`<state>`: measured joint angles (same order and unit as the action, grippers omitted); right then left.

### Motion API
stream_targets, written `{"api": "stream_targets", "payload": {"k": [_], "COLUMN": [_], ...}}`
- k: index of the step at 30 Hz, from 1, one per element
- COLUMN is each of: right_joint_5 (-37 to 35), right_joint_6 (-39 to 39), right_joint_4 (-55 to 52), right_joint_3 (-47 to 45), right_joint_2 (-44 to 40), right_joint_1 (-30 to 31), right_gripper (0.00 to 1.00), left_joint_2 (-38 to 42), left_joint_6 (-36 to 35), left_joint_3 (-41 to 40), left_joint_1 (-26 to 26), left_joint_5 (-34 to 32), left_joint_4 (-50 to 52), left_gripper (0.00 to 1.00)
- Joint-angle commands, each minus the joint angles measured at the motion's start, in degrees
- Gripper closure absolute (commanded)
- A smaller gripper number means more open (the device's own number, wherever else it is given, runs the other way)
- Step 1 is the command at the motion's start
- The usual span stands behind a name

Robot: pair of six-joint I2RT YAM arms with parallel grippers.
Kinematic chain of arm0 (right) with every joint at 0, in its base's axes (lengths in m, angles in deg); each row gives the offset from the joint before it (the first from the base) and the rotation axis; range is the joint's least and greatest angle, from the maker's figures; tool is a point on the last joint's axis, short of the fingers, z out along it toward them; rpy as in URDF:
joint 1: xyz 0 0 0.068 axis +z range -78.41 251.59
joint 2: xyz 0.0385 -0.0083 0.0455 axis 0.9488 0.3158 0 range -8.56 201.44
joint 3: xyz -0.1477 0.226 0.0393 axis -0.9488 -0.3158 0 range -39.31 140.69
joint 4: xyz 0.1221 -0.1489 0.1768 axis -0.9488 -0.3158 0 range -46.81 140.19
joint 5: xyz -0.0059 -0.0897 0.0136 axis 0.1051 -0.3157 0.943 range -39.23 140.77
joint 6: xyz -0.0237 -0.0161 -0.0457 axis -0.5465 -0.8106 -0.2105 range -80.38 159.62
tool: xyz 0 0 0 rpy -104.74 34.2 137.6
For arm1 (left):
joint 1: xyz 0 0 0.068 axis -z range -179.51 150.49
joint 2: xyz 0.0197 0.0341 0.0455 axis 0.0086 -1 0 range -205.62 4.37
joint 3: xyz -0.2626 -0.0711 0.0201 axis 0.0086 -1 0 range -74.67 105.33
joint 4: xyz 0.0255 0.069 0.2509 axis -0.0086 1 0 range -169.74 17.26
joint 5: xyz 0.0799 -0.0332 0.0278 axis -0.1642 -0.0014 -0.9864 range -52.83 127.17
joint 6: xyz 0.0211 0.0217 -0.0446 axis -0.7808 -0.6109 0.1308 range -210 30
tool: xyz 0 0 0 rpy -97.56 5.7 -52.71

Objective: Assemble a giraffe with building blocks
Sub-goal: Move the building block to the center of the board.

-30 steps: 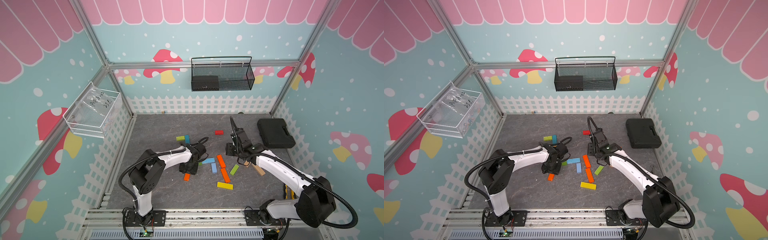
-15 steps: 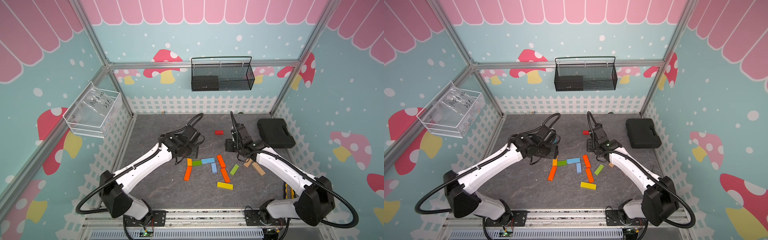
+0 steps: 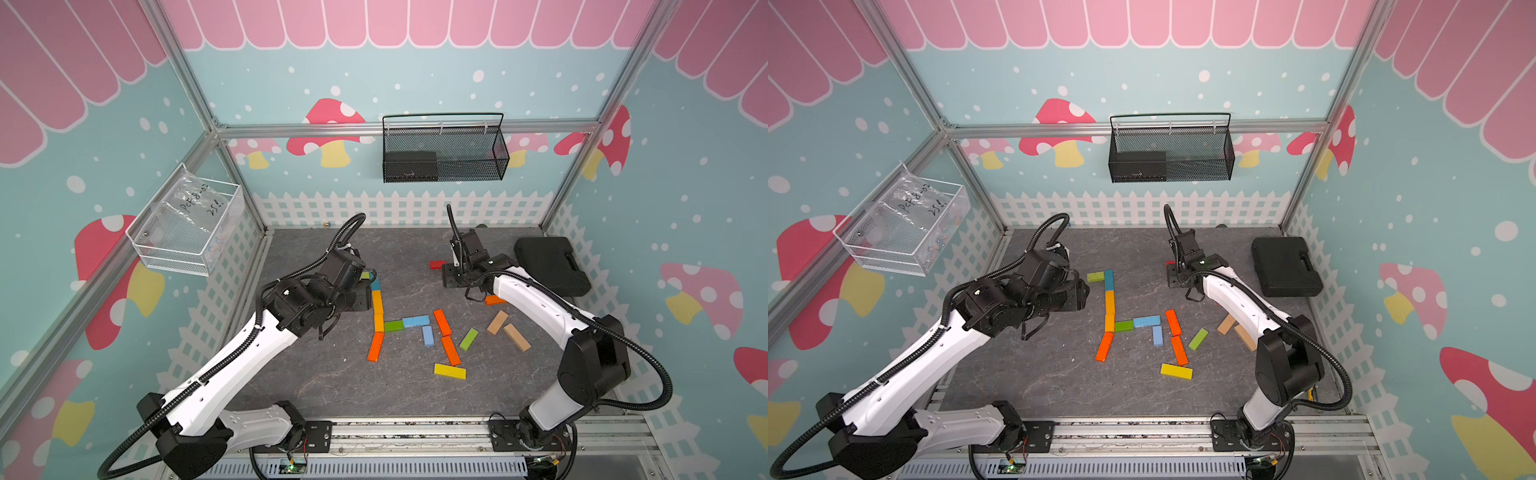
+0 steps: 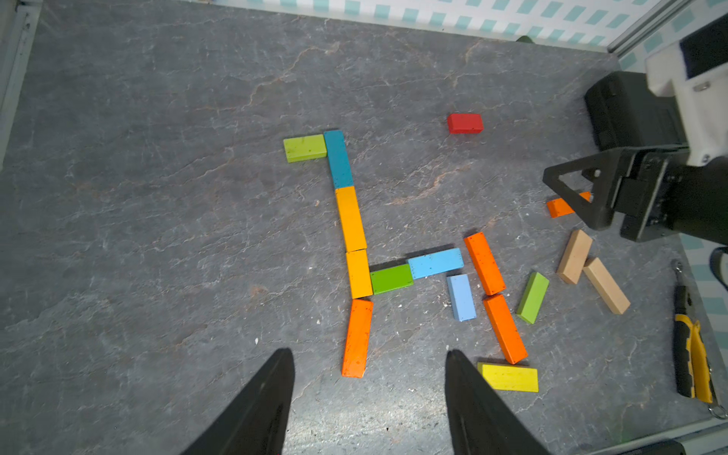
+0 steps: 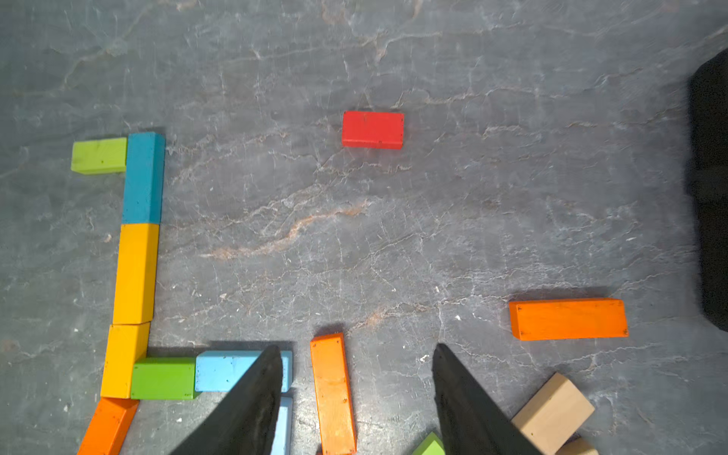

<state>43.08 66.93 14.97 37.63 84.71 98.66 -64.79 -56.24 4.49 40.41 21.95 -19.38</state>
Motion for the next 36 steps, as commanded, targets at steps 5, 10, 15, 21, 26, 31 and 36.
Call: {"api": "stream_targets", "payload": {"k": [5, 10, 15, 21, 26, 31, 36], "right_joint_5": [4.6, 6.3, 4.2, 0.0, -1.1, 0.9, 1.5], "right_joint_6": [-1.2, -1.4, -1.3, -1.4, -2.4, -3.0, -3.2], "right_joint_4": [-2.9, -2.9, -2.7, -3.7, -5.0, -7.8, -11.3], "right_joint_3": [-7.6, -12.4, -13.1, -2.0, 12.6, 28.6, 42.9], "right_joint_2": [0.3, 0.8, 1.4, 7.1, 18.6, 31.9, 42.4], "right_joint_1": [2.3, 4.5, 4.7, 1.8, -0.9, -4.2, -5.9], "right_gripper": [0.41, 0.41, 0.40, 0.33, 0.21, 0.19, 0.17], "left_joint_2": [1.8, 1.5, -0.5, -2.9, -4.5, -6.6, -8.5], "left_joint_6": [3.1, 4.2, 5.3, 5.5, 4.7, 4.2, 3.5], "left_joint_3": [-4.8, -7.6, -10.3, -9.5, -8.2, -7.6, -7.1], "left_joint_1": [-1.2, -1.3, -1.3, -1.3, -1.3, -1.3, -1.4], "left_joint_5": [2.8, 7.0, 11.4, 12.9, 13.3, 14.2, 14.7], "left_joint_4": [-1.2, -3.7, -7.3, -9.6, -9.8, -10.5, -11.0], "left_gripper": [0.37, 0.38, 0.39, 0.39, 0.39, 0.39, 0.39]}}
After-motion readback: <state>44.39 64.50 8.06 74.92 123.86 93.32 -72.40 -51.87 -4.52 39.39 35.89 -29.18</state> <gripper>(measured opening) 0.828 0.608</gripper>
